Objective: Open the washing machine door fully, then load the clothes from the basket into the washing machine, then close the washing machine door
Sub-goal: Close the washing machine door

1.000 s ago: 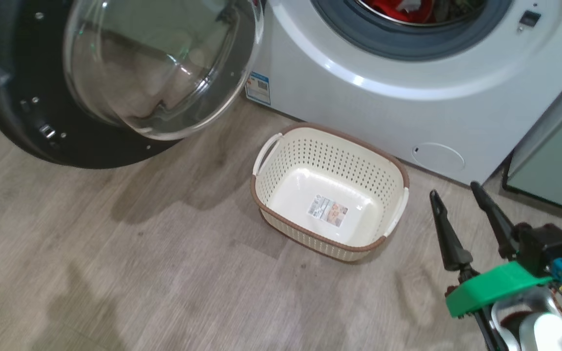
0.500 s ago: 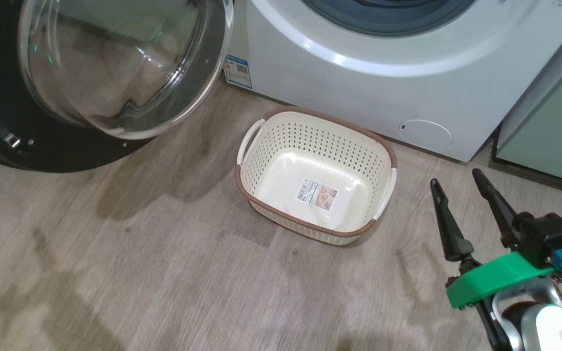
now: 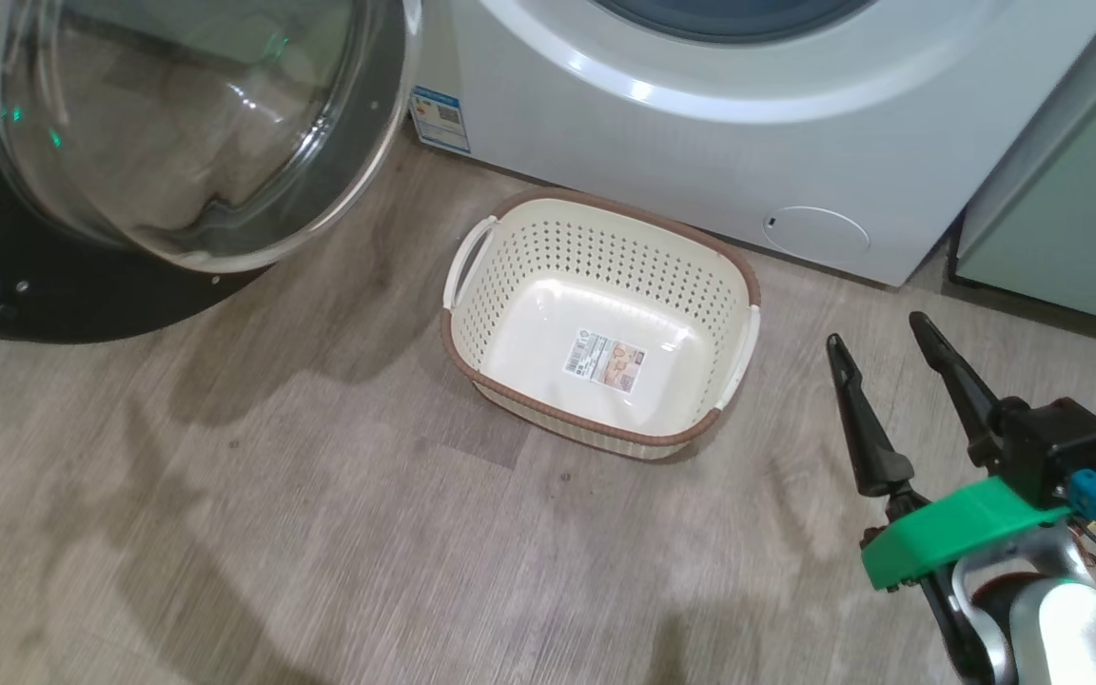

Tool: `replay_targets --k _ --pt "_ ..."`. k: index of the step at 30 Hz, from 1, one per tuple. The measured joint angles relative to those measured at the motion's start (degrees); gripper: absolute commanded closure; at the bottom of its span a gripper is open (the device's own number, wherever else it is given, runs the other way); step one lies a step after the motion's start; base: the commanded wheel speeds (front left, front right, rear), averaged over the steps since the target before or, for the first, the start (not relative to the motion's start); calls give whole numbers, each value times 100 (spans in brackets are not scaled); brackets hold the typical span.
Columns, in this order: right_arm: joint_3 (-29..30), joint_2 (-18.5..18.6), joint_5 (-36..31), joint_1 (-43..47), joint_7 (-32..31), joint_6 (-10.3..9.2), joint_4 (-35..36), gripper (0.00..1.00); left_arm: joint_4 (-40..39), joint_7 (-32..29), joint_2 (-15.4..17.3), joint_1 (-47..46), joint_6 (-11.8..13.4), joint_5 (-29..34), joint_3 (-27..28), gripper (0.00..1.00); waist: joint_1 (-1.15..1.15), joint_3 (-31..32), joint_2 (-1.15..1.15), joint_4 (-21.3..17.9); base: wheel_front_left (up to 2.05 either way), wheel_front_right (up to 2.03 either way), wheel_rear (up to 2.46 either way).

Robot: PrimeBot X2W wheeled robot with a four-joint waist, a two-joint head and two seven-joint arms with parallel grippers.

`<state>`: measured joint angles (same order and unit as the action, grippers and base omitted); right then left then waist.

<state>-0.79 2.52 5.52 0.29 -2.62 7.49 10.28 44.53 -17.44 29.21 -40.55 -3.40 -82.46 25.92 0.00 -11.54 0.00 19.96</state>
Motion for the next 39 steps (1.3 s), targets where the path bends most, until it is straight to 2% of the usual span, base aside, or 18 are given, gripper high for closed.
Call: replay_targets --k 16,24,33,39 --pt "-48 1 0 -99 -2 0 2 0 544 -27 -130 -309 -153 188 -243 100 0 -150 0 -195 0 0 0" --pt "-21 1 0 -99 1 0 2 0 493 -645 -123 -300 -257 -24 -264 100 0 -159 0 -146 0 0 0" --pt "-22 1 9 -102 18 0 -8 0 -240 -1410 -335 126 -355 -521 -210 100 0 -149 0 -118 0 0 0" --pt "-19 1 59 -103 110 0 -41 0 -1099 -1783 -593 707 -356 -775 -175 100 0 -120 0 -145 0 0 0"
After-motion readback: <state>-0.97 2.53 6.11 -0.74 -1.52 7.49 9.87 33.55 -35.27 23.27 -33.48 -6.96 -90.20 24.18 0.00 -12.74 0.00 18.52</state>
